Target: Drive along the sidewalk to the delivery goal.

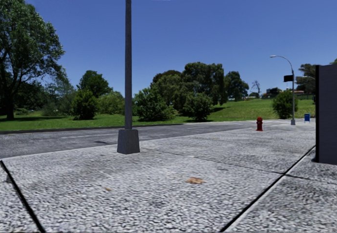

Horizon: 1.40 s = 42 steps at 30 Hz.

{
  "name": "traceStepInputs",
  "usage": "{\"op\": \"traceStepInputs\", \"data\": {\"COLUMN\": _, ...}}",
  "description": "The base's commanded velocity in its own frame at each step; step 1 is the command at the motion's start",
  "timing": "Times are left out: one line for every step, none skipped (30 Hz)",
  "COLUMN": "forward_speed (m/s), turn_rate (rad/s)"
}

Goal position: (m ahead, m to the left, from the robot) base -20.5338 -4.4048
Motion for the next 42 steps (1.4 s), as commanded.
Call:
{"op": "traceStepInputs", "data": {"forward_speed": 0.00, "turn_rate": 1.01}}
{"op": "traceStepInputs", "data": {"forward_speed": 0.00, "turn_rate": 1.01}}
{"op": "traceStepInputs", "data": {"forward_speed": 0.00, "turn_rate": 1.01}}
{"op": "traceStepInputs", "data": {"forward_speed": 0.00, "turn_rate": 1.01}}
{"op": "traceStepInputs", "data": {"forward_speed": 0.00, "turn_rate": 1.01}}
{"op": "traceStepInputs", "data": {"forward_speed": 0.00, "turn_rate": 1.01}}
{"op": "traceStepInputs", "data": {"forward_speed": 0.00, "turn_rate": 1.01}}
{"op": "traceStepInputs", "data": {"forward_speed": 0.00, "turn_rate": 1.01}}
{"op": "traceStepInputs", "data": {"forward_speed": 0.00, "turn_rate": 1.01}}
{"op": "traceStepInputs", "data": {"forward_speed": 0.00, "turn_rate": 1.01}}
{"op": "traceStepInputs", "data": {"forward_speed": 0.00, "turn_rate": 1.01}}
{"op": "traceStepInputs", "data": {"forward_speed": 0.00, "turn_rate": 1.01}}
{"op": "traceStepInputs", "data": {"forward_speed": 0.00, "turn_rate": 1.01}}
{"op": "traceStepInputs", "data": {"forward_speed": 0.00, "turn_rate": 0.97}}
{"op": "traceStepInputs", "data": {"forward_speed": 0.00, "turn_rate": 0.91}}
{"op": "traceStepInputs", "data": {"forward_speed": 0.00, "turn_rate": 0.90}}
{"op": "traceStepInputs", "data": {"forward_speed": 0.00, "turn_rate": 0.90}}
{"op": "traceStepInputs", "data": {"forward_speed": 0.00, "turn_rate": 0.89}}
{"op": "traceStepInputs", "data": {"forward_speed": 0.00, "turn_rate": 0.89}}
{"op": "traceStepInputs", "data": {"forward_speed": 0.00, "turn_rate": 0.89}}
{"op": "traceStepInputs", "data": {"forward_speed": 0.00, "turn_rate": 0.89}}
{"op": "traceStepInputs", "data": {"forward_speed": 0.00, "turn_rate": 0.89}}
{"op": "traceStepInputs", "data": {"forward_speed": 0.01, "turn_rate": 0.89}}
{"op": "traceStepInputs", "data": {"forward_speed": 0.07, "turn_rate": 0.89}}
{"op": "traceStepInputs", "data": {"forward_speed": 0.07, "turn_rate": 0.89}}
{"op": "traceStepInputs", "data": {"forward_speed": 0.08, "turn_rate": 0.89}}
{"op": "traceStepInputs", "data": {"forward_speed": 0.08, "turn_rate": 0.89}}
{"op": "traceStepInputs", "data": {"forward_speed": 0.08, "turn_rate": 0.89}}
{"op": "traceStepInputs", "data": {"forward_speed": 0.08, "turn_rate": 0.89}}
{"op": "traceStepInputs", "data": {"forward_speed": 0.08, "turn_rate": 0.89}}
{"op": "traceStepInputs", "data": {"forward_speed": 0.10, "turn_rate": 0.89}}
{"op": "traceStepInputs", "data": {"forward_speed": 0.10, "turn_rate": 0.89}}
{"op": "traceStepInputs", "data": {"forward_speed": 0.15, "turn_rate": 0.89}}
{"op": "traceStepInputs", "data": {"forward_speed": 0.22, "turn_rate": 0.89}}
{"op": "traceStepInputs", "data": {"forward_speed": 0.25, "turn_rate": 0.89}}
{"op": "traceStepInputs", "data": {"forward_speed": 0.25, "turn_rate": 0.89}}
{"op": "traceStepInputs", "data": {"forward_speed": 0.26, "turn_rate": 0.89}}
{"op": "traceStepInputs", "data": {"forward_speed": 0.27, "turn_rate": 0.89}}
{"op": "traceStepInputs", "data": {"forward_speed": 0.27, "turn_rate": 0.89}}
{"op": "traceStepInputs", "data": {"forward_speed": 0.27, "turn_rate": 0.89}}
{"op": "traceStepInputs", "data": {"forward_speed": 0.27, "turn_rate": 0.89}}
{"op": "traceStepInputs", "data": {"forward_speed": 0.28, "turn_rate": 0.89}}
